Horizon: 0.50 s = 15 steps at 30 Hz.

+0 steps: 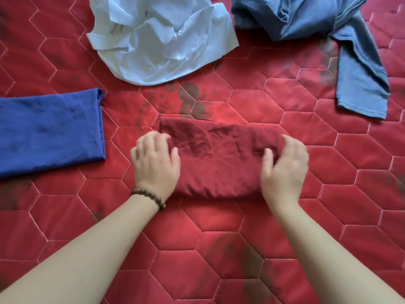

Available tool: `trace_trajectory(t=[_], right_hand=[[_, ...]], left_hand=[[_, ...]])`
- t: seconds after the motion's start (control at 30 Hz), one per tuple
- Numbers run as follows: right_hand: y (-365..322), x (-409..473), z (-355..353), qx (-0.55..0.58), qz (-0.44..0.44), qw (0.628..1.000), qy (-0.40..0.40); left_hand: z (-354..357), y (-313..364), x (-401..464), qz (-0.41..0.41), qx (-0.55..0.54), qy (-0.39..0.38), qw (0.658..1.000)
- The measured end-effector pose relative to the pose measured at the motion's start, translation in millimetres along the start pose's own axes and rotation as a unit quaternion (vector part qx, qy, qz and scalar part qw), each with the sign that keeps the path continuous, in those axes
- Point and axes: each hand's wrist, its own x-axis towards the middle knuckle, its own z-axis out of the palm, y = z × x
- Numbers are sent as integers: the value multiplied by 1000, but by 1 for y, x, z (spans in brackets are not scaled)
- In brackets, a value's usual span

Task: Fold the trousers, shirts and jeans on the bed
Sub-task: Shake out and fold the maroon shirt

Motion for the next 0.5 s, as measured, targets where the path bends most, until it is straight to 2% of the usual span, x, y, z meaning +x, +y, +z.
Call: trace_trajectory(t=[0.03, 0.1, 0.2, 0.27, 0.4, 0.5], right_hand=[[-12, -3, 8, -1, -73, 997, -12], [-35, -10, 32, -14, -197, 976, -89], [-48, -17, 67, -92, -296, 921, -235], [-38, -13, 81, -123, -296, 910, -261], [-12, -1, 79, -165, -291, 912, -238], [22, 8, 66, -199, -226, 931, -209]], left_hand=[[4, 7, -1, 70, 4, -16, 997], [19, 19, -3, 180, 35, -90, 979], [42, 15, 6, 229, 94, -189, 950], [51, 2, 11, 226, 104, -197, 948], [60, -4, 7, 210, 88, -167, 959], [64, -5, 6, 167, 119, -155, 966]])
